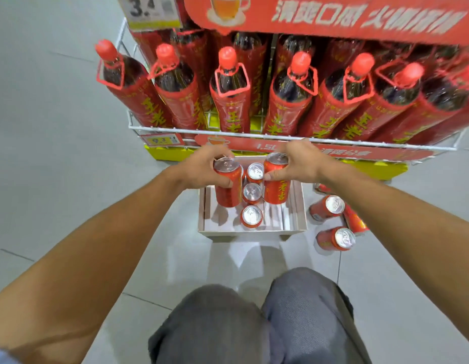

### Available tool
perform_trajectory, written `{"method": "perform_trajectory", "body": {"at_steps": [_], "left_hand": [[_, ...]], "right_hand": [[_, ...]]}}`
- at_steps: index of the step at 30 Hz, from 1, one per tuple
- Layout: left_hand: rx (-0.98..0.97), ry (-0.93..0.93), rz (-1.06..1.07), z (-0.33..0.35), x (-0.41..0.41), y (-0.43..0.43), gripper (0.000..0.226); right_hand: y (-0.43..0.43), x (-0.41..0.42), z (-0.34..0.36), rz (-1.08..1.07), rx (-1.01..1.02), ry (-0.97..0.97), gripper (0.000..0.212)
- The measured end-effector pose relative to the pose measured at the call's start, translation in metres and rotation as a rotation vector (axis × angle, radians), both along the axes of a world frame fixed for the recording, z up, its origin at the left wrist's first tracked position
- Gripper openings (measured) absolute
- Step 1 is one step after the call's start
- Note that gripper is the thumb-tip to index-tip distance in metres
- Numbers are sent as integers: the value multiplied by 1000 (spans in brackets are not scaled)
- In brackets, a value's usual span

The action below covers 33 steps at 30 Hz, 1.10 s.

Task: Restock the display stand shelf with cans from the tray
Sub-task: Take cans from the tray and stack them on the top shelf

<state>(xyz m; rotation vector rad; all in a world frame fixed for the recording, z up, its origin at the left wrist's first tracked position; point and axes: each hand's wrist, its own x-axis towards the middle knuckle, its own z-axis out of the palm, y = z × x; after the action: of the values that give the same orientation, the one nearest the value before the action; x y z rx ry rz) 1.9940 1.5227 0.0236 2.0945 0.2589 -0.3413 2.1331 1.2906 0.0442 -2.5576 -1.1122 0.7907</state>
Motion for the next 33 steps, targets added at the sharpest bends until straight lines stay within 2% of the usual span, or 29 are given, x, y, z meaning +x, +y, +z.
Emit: {"method": "perform_trajectory", "body": {"at_steps": [4, 9, 13, 20, 23, 28, 31, 33], "left_hand": [[18, -82, -52, 127, 12, 2, 47], [-4, -92, -101, 339, 33, 0, 48], [29, -119, -164, 518, 55, 6, 48], [69, -222, -217, 780, 82, 16, 49], [136, -299, -242, 860, 91, 20, 55], [229, -409, -267, 959, 101, 20, 57], [242, -447, -221, 987, 112, 21, 54], [230, -432, -202, 996, 123, 23, 60]], "right_hand": [[14, 4, 124, 22, 46, -42, 66], [23, 9, 330, 79, 84, -99, 59], [24, 27, 500, 97, 129, -133, 91], [24, 49, 762, 94, 206, -273, 90], [23, 52, 847, 93, 246, -350, 68], [21, 61, 934, 69, 338, -409, 71], [25, 70, 967, 74, 359, -440, 64], [32, 80, 978, 63, 370, -486, 65]]}}
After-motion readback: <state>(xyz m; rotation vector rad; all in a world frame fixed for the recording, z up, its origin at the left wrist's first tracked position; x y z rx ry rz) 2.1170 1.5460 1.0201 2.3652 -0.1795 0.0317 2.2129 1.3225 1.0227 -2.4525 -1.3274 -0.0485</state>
